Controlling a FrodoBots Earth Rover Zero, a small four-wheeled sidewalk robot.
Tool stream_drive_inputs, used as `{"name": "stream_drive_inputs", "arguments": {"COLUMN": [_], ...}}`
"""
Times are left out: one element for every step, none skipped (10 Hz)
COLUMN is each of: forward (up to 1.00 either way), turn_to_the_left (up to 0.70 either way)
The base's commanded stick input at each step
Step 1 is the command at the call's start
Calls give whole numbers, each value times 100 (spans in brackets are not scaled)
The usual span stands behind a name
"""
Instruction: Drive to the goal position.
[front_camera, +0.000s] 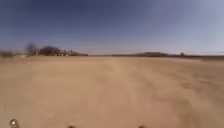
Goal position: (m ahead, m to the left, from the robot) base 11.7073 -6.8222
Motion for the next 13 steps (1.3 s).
{"name": "stream_drive_inputs", "arguments": {"forward": [100,100,100,100,100,100,100,100,100,100,100,100,100], "turn_to_the_left": [0,0,0,0,0,0,0,-24,-27,-27,-27,-19,-7]}}
